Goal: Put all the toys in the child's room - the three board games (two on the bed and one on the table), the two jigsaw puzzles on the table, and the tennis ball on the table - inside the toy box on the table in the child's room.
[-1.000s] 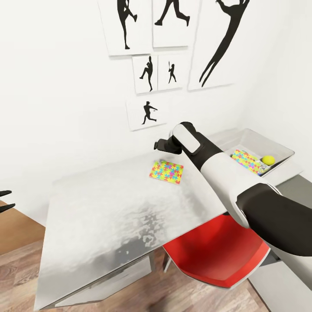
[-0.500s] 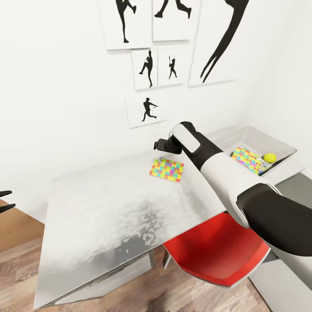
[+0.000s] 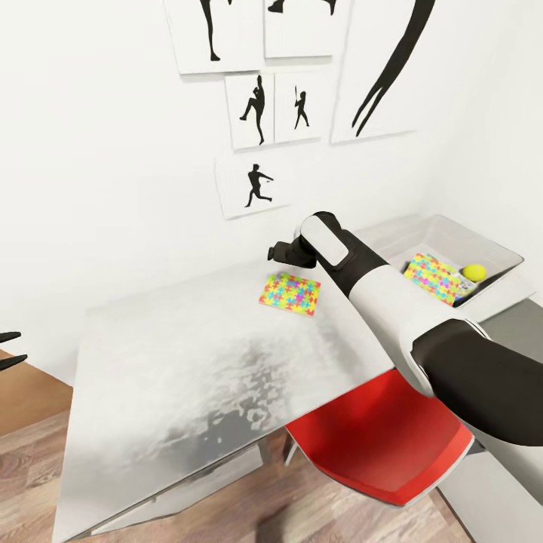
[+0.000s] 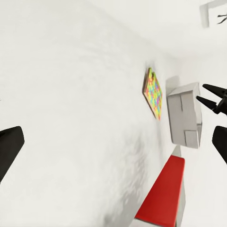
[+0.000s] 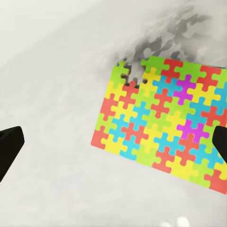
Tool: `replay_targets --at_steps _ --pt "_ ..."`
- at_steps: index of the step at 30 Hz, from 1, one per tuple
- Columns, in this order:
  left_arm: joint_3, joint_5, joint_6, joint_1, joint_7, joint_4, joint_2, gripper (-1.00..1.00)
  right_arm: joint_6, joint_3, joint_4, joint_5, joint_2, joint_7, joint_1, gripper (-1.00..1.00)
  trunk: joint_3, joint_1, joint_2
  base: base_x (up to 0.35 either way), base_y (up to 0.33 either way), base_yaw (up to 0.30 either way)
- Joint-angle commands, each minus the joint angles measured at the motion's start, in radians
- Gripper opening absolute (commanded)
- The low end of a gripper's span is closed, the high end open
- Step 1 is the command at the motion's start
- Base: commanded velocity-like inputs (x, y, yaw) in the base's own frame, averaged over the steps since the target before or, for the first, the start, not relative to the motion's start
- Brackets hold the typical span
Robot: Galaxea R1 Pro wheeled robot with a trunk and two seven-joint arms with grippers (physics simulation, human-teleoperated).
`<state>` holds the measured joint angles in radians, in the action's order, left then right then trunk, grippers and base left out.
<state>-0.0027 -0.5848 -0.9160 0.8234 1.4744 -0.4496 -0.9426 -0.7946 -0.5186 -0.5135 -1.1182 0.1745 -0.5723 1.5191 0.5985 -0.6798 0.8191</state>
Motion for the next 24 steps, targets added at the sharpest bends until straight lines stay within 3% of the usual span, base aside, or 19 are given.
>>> replay_targets --at_steps 1,24 --pt "0.0 0.0 -0.011 0.001 0.004 0.0 0.0 1.0 0.0 -0.003 0.0 -0.009 0.0 -0.01 0.001 1.0 0.003 0.0 0.001 0.042 -0.013 0.0" --pt "0.001 -0.001 -0.011 0.001 0.004 0.0 -0.001 1.0 0.001 -0.003 0.0 -0.009 0.0 -0.009 0.001 1.0 0.04 0.0 0.001 0.084 -0.001 0.0"
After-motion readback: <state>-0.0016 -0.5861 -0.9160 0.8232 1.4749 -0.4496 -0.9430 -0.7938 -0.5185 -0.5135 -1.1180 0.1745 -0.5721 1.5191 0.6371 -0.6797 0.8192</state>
